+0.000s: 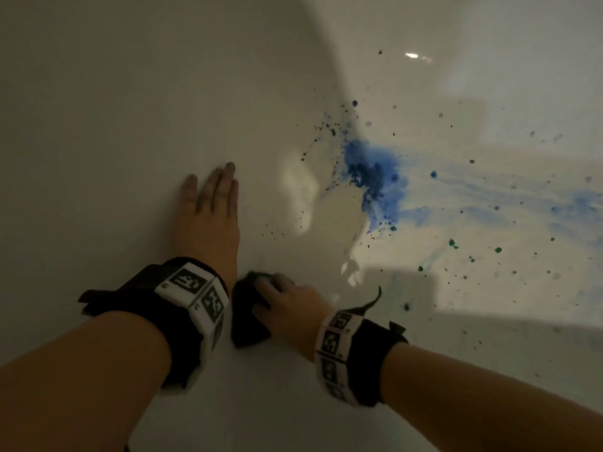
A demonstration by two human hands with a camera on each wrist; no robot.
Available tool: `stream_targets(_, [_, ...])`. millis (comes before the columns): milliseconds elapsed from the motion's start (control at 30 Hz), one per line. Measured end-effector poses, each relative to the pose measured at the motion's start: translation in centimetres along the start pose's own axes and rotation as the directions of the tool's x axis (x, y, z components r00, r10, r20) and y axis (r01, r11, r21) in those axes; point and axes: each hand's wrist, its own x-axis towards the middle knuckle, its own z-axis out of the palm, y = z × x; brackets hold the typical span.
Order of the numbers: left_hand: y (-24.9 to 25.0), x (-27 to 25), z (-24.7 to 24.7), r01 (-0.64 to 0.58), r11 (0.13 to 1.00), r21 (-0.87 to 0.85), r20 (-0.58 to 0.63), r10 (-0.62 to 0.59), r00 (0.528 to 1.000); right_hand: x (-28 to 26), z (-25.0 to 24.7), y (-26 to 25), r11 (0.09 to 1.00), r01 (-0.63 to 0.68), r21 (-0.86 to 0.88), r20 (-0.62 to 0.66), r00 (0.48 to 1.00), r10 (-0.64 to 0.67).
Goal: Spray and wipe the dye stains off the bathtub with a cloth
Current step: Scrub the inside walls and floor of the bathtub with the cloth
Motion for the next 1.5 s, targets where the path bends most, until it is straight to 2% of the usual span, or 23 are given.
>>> stream_targets(67, [-0.5, 0.3, -0.8, 0.029, 1.0, -0.01, -0.016, -0.029, 0.999, 1.7, -2.2, 1.2, 0.993, -0.104, 0.046, -0.192, 0.975, 0.111])
stream_targets(133, [-1.2, 1.2, -1.6, 0.041, 0.999, -0.005, -0.053, -0.041, 0.998, 3.4, -4.9, 2.5, 0.982, -0.175, 0.078, -0.395, 0.898, 0.191])
stream_targets(233, [-2.5, 2.2, -2.9, 0.035, 0.999, 0.015, -0.079, -0.034, 0.996, 4.4, -7.7, 6.4, 0.94, -0.338, 0.044, -0.354, 0.875, 0.331])
stream_targets(367, [-3.2, 2.6, -2.8, -0.007, 0.998, 0.063, -0.067, 0.011, 0.998, 3.2, -11.9, 10.7, 0.787, -0.596, 0.156, -0.432, 0.676, 0.597])
stream_targets(400, [-3.2, 2.6, -2.8, -0.007, 0.998, 0.063, -0.057, 0.011, 0.998, 2.9, -12.4, 10.9, 0.765, -0.619, 0.176, -0.433, 0.649, 0.625])
stream_targets(433, [-3.0, 2.5, -2.8, -0.001, 0.998, 0.058, -0.047, 0.004, 0.999, 2.7, -12.5, 10.5, 0.768, -0.614, 0.181, -0.444, 0.646, 0.621])
stream_targets(467, [-2.9, 2.5, -2.8, 0.005, 0.999, 0.048, -0.042, -0.003, 0.999, 2.3, -12.1, 9.6, 0.803, -0.568, 0.178, -0.459, 0.674, 0.579])
stream_targets(533, [-2.6, 2.6, -2.9, 0.011, 1.0, 0.019, -0.047, -0.01, 0.999, 1.8, -9.9, 6.3, 0.922, -0.351, 0.163, -0.438, 0.812, 0.386])
stream_targets(600, [-2.5, 2.6, -3.0, 0.015, 1.0, 0.012, -0.048, -0.014, 0.999, 2.0, -7.1, 2.3, 0.989, -0.129, 0.077, -0.274, 0.951, 0.146])
stream_targets(667, [-2.5, 2.6, -3.0, 0.015, 0.999, 0.034, -0.05, -0.014, 0.999, 2.8, -5.5, 0.4, 1.0, -0.029, -0.007, -0.129, 0.991, 0.028])
stream_targets(700, [-2.5, 2.7, -3.0, 0.017, 0.999, 0.042, -0.058, -0.015, 0.998, 3.3, -5.4, 0.4, 0.999, -0.039, -0.01, -0.105, 0.994, 0.037])
stream_targets(800, [-2.3, 2.8, -3.1, 0.029, 0.999, 0.028, -0.067, -0.027, 0.997, 4.1, -5.9, 2.0, 0.994, -0.097, -0.055, -0.166, 0.982, 0.087])
stream_targets(867, [-1.9, 2.9, -3.1, 0.043, 0.999, 0.003, -0.069, -0.043, 0.997, 4.9, -7.9, 4.0, 0.981, -0.176, -0.076, -0.29, 0.946, 0.147])
stream_targets(900, [-1.8, 3.1, -3.2, 0.052, 0.999, 0.0, -0.07, -0.052, 0.996, 5.8, -9.7, 5.5, 0.973, -0.228, -0.046, -0.378, 0.905, 0.194])
stream_targets(967, [-1.6, 3.3, -3.3, 0.053, 0.999, 0.007, -0.075, -0.053, 0.996, 7.0, -13.9, 9.3, 0.936, -0.344, 0.073, -0.551, 0.769, 0.325])
stream_targets(1033, [-1.5, 3.6, -3.2, 0.044, 0.999, 0.021, -0.087, -0.042, 0.995, 6.9, -17.2, 13.6, 0.867, -0.467, 0.175, -0.589, 0.656, 0.473])
stream_targets(1100, [-1.6, 3.8, -2.7, 0.036, 0.999, 0.007, -0.097, -0.035, 0.995, 5.3, -18.7, 16.2, 0.827, -0.544, 0.138, -0.529, 0.666, 0.526])
stream_targets(1167, [-1.7, 4.1, -2.5, 0.016, 0.999, -0.049, -0.104, -0.021, 0.994, 3.1, -19.2, 17.0, 0.849, -0.529, 0.007, -0.537, 0.714, 0.45])
stream_targets(1200, [-1.5, 4.4, -2.7, -0.007, 0.996, -0.09, -0.111, -0.003, 0.994, 2.0, -19.6, 17.1, 0.867, -0.495, -0.059, -0.598, 0.713, 0.366])
stream_targets(1267, [-1.1, 5.0, -3.2, -0.045, 0.985, -0.165, -0.142, 0.022, 0.99, 0.9, -21.0, 16.5, 0.89, -0.413, -0.193, -0.746, 0.651, 0.14])
stream_targets(1367, [0.0, 5.1, -3.8, -0.039, 0.969, -0.244, -0.16, 0.0, 0.987, 0.9, -25.5, 16.0, 0.838, -0.366, -0.405, -0.794, 0.595, -0.123])
stream_targets(1433, [0.6, 5.2, -3.8, -0.025, 0.966, -0.257, -0.172, -0.02, 0.985, 2.2, -27.5, 16.6, 0.771, -0.437, -0.463, -0.768, 0.632, -0.103])
stream_targets(1500, [0.8, 5.4, -3.7, -0.023, 0.962, -0.271, -0.187, -0.03, 0.982, 4.2, -28.2, 16.9, 0.769, -0.478, -0.425, -0.751, 0.66, -0.004])
